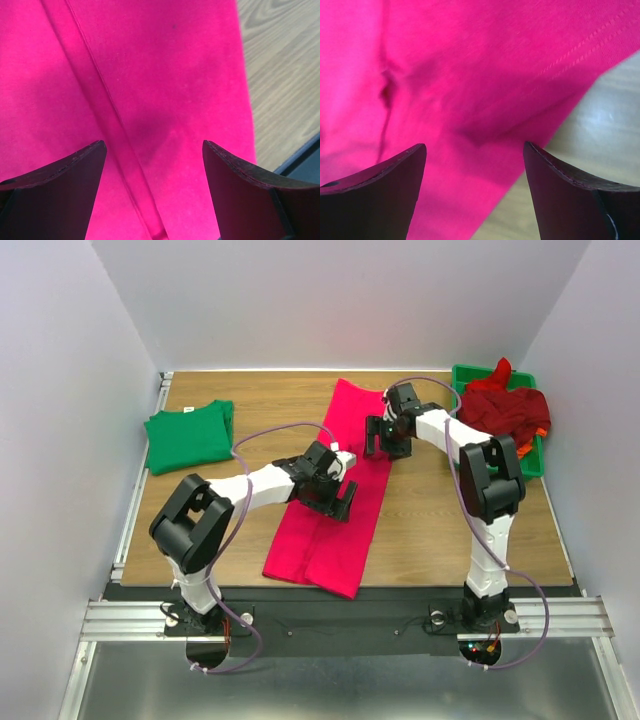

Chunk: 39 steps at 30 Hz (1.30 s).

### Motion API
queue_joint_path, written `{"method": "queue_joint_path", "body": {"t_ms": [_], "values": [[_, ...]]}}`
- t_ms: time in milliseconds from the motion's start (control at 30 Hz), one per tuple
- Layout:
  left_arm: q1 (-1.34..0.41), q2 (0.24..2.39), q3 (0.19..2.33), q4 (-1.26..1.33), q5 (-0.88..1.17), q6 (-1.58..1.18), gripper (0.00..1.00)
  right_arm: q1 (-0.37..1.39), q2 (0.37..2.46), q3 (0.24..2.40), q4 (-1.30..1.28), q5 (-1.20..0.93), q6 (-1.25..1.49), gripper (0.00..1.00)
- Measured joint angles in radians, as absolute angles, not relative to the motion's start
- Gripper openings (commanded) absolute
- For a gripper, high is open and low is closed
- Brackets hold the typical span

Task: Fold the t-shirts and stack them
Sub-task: Fold the tshirt

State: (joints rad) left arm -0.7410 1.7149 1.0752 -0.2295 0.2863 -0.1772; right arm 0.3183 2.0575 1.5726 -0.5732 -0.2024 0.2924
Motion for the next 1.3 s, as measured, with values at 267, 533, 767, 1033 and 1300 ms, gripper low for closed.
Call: {"method": "queue_joint_path", "body": {"t_ms": [267,533,767,1033,1300], "values": [[-0.740,1.777,1.093,-0.198,0.315,-0.226,0.89,0.318,2.145,1.658,-0.563,-0.174,0.287,0.83],[-0.741,1.874,1.220,-0.223,0.332,-0.245,0.89,0.318,2.231,1.785,-0.558,-0.115,0.291,0.84],[-0.741,1.951,1.330,-0.256,0.338,-0.250,0.90,0.318,2.303,1.895,-0.548,-0.089,0.295,0.84],[-0.739,2.012,1.419,-0.284,0.362,-0.270,0.90,0.318,2.348,1.963,-0.548,-0.082,0.295,0.84],[-0.724,2.020,1.497,-0.363,0.316,-0.278,0.90,0.318,2.360,1.990,-0.554,-0.089,0.291,0.87]]}}
